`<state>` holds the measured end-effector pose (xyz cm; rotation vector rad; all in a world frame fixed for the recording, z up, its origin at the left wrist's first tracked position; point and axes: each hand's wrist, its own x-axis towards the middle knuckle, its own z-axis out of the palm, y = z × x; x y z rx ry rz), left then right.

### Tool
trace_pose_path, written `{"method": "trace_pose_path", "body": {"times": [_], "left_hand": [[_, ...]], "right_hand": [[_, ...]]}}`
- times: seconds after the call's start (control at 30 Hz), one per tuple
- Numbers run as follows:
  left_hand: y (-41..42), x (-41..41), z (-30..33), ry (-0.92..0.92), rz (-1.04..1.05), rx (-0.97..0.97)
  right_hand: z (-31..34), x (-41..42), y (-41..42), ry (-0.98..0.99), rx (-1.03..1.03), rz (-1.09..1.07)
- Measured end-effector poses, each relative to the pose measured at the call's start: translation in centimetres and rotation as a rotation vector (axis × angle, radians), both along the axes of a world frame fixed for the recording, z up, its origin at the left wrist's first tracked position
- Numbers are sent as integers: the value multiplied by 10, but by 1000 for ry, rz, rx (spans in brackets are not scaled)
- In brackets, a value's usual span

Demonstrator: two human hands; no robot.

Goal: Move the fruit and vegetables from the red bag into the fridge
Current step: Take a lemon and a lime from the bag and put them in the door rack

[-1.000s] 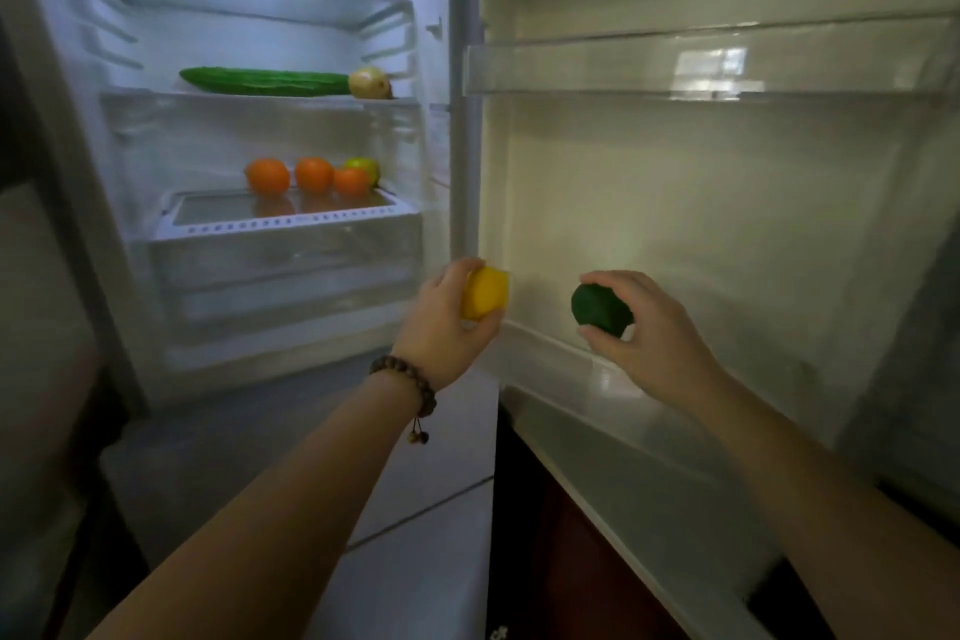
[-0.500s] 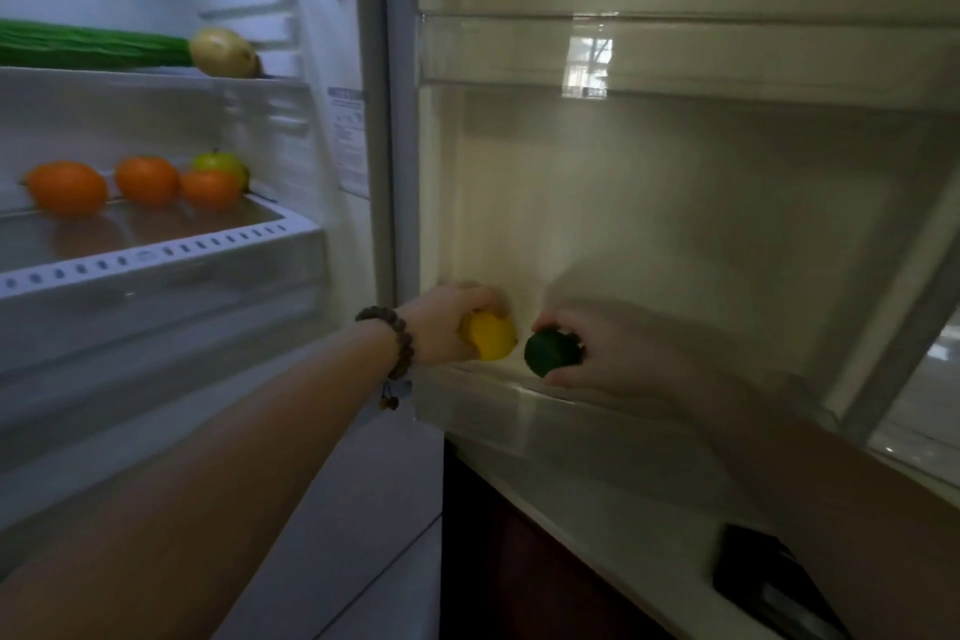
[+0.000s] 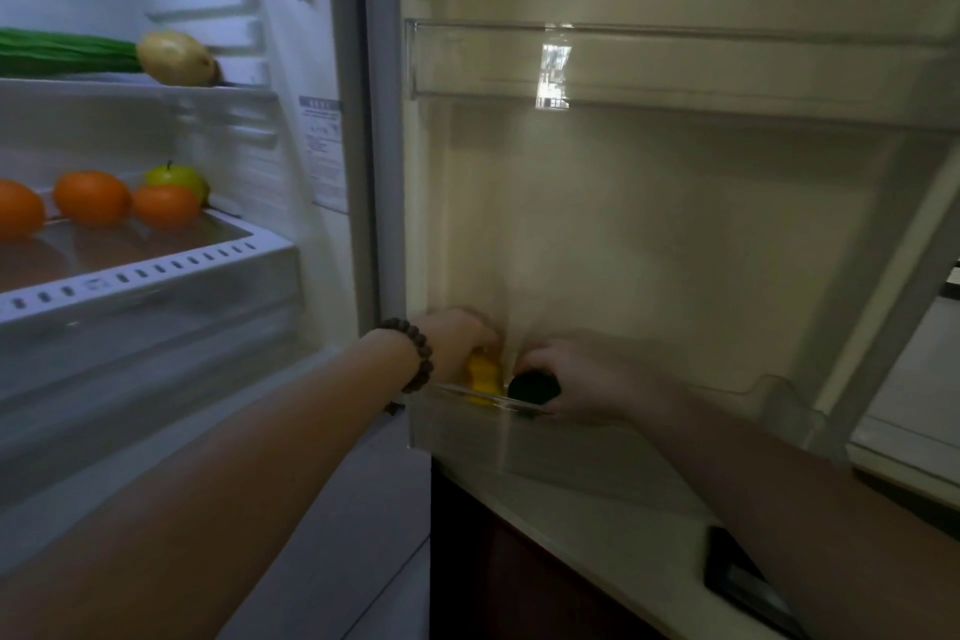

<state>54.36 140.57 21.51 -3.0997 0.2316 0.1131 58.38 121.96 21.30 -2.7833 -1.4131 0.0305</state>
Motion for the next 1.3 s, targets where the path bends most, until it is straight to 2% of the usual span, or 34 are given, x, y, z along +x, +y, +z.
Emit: {"method": "trace_pose_path", "body": {"times": [0.1,0.2,0.37,0.6,0.67,0.83,1.0,1.3], "left_hand": [[6,-3,-3,-49,0,-194],[8,-8,1,-91,-3,-276],[-2,-30,9,-154,40,-336],[-54,-58,13,-288,110,-339],[-81,-63,14,-326,92,-299],[-181,-76,13,-451,-31,-289],[-310,-92,-1,-487,-192,-354],[-577,-118,-68,-401,-438,-473]], "right_hand": [[0,1,-2,-26,14,2],[2,1,-10,-39,53,-20],[8,-8,-27,62,235,-25],[7,-28,-84,-114,371,-39],[4,-36,-111,-94,415,-81],[-5,-61,-205,-59,542,-163],[-26,-97,-330,-56,610,-286],[-78,-197,-579,-178,629,-712]]}}
